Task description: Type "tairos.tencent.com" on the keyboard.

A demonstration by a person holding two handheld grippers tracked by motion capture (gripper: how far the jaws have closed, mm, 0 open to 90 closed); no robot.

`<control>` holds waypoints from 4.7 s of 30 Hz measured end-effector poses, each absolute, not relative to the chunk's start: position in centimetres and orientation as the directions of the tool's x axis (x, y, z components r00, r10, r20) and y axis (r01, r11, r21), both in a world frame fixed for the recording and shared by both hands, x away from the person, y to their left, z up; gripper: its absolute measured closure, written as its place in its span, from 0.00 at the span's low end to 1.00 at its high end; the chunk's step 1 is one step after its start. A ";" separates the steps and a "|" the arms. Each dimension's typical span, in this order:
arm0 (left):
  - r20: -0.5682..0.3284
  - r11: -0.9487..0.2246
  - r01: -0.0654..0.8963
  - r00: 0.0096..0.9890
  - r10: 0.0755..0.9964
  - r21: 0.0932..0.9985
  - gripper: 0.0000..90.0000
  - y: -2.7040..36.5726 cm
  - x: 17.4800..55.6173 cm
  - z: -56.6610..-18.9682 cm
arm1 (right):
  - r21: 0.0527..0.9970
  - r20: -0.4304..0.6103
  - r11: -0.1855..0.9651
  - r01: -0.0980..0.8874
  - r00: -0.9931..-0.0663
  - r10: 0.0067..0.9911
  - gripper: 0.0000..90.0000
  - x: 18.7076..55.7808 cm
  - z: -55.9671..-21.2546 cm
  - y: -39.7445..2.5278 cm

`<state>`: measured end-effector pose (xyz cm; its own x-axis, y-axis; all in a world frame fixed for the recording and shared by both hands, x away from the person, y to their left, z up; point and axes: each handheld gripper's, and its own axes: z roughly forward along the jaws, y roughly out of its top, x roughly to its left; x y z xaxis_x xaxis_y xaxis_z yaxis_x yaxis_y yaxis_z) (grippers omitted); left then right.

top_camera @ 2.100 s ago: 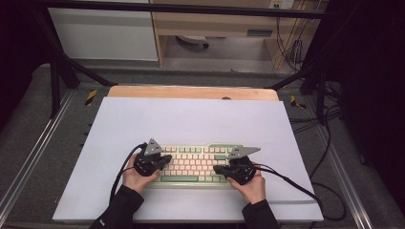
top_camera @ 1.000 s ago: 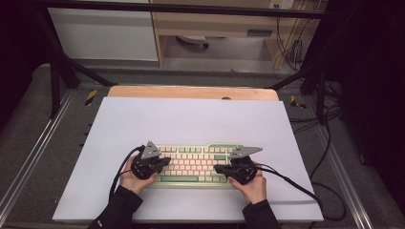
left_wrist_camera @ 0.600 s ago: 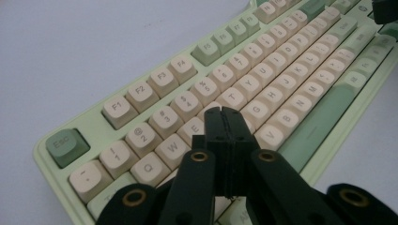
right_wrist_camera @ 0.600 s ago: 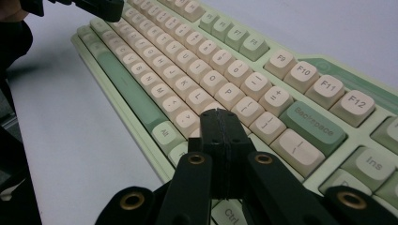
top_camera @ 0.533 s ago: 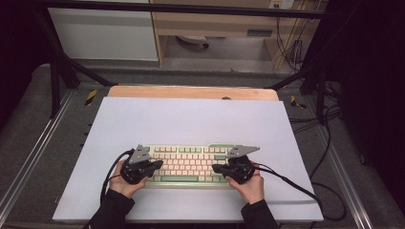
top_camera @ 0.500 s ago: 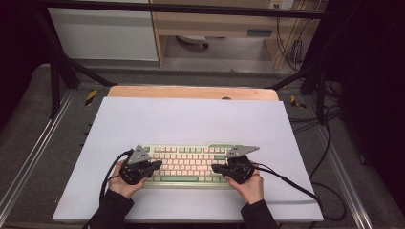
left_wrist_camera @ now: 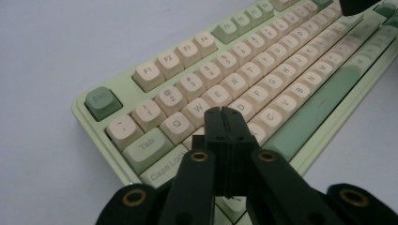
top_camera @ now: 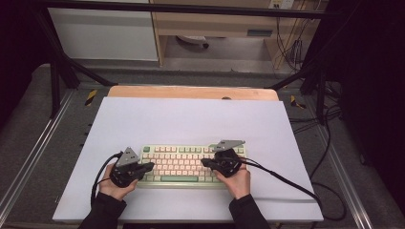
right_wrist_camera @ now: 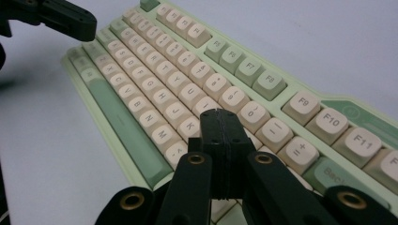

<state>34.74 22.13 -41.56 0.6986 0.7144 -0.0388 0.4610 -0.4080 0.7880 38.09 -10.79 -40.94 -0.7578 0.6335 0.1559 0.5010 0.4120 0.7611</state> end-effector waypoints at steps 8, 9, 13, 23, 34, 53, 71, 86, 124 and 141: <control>-0.045 -0.402 0.465 0.696 0.717 0.788 1.00 22.5 34.8 -41.6 | 0.746 0.139 0.434 0.505 -0.755 0.641 1.00 39.3 -41.7 -9.1; -0.046 -0.402 0.466 0.696 0.717 0.788 1.00 22.5 34.8 -41.7 | 0.745 0.140 0.433 0.507 -0.754 0.642 1.00 39.4 -41.8 -9.1; -0.049 -0.400 0.469 0.694 0.718 0.787 1.00 22.6 34.8 -41.7 | 0.738 0.137 0.440 0.512 -0.751 0.646 1.00 39.6 -42.2 -9.0; -0.048 -0.404 0.472 0.695 0.717 0.784 1.00 22.5 34.8 -41.9 | 0.733 0.139 0.445 0.514 -0.754 0.642 1.00 39.7 -42.7 -8.8; -0.047 -0.406 0.471 0.696 0.716 0.783 1.00 22.5 34.8 -41.9 | 0.731 0.127 0.456 0.508 -0.757 0.640 1.00 39.5 -42.6 -8.8; -0.050 -0.405 0.468 0.700 0.713 0.785 1.00 22.5 34.7 -41.6 | 0.742 0.120 0.456 0.492 -0.766 0.631 1.00 37.8 -40.2 -10.8; -0.050 -0.411 0.473 0.701 0.712 0.780 1.00 21.6 34.9 -41.2 | 0.747 0.160 0.416 0.519 -0.747 0.645 1.00 36.3 -41.1 -14.5; -0.033 -0.437 0.488 0.695 0.718 0.756 1.00 20.0 36.3 -41.2 | 0.752 0.167 0.404 0.520 -0.744 0.648 1.00 35.8 -41.3 -15.6; -0.029 -0.448 0.471 0.713 0.700 0.760 1.00 19.9 35.9 -42.2 | 0.759 0.172 0.400 0.514 -0.751 0.638 1.00 35.7 -41.3 -15.6; -0.035 -0.436 0.466 0.713 0.701 0.769 1.00 20.7 35.5 -41.9 | 0.763 0.176 0.402 0.506 -0.761 0.625 1.00 35.7 -41.2 -14.6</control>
